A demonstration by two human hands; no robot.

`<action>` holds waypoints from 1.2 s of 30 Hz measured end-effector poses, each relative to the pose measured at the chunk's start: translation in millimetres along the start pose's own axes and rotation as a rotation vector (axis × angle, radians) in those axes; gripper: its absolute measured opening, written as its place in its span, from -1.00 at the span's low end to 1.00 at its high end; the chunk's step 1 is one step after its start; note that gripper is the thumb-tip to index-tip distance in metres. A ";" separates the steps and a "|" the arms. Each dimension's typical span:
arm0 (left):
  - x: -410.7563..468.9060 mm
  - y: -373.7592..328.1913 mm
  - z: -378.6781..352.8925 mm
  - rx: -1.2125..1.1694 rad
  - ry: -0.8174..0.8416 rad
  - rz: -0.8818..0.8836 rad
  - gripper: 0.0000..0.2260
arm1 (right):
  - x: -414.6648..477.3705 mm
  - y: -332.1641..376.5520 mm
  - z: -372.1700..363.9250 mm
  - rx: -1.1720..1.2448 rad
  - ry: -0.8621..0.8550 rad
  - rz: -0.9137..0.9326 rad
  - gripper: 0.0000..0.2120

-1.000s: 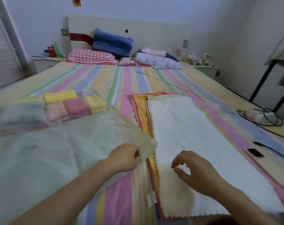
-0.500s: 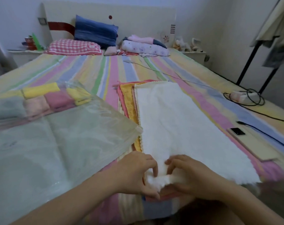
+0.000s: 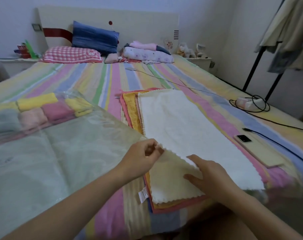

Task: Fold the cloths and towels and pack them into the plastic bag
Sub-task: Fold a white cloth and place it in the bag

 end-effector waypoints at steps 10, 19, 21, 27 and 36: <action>76.1 -58.9 54.6 -0.245 -0.364 -0.037 -0.78 | -14.4 -68.0 42.0 0.048 -0.455 -0.364 -0.64; 75.6 -68.6 112.4 -0.157 -0.496 0.043 -0.77 | -6.6 -22.4 101.9 0.960 -0.747 -0.248 -0.84; 61.2 -56.4 116.7 -0.197 -0.345 0.193 -0.75 | -5.1 -9.2 111.2 0.940 -0.611 -0.272 -0.85; 12.3 -30.6 116.2 -0.016 0.236 0.536 -0.77 | -3.7 -12.8 111.3 0.800 0.030 -0.462 -0.47; 70.9 25.5 103.1 -0.254 -0.164 0.548 -0.73 | 52.1 -64.7 76.0 0.744 -0.169 -0.518 -0.75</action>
Point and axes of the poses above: each hand's wrist, its own x-axis towards the middle knuckle, its own z-axis out of the back of the hand, y = z × x, the point moved 4 cm from there along x, towards the middle knuckle, and after that the axes turned 5 degrees about z, right-handed, at the moved point
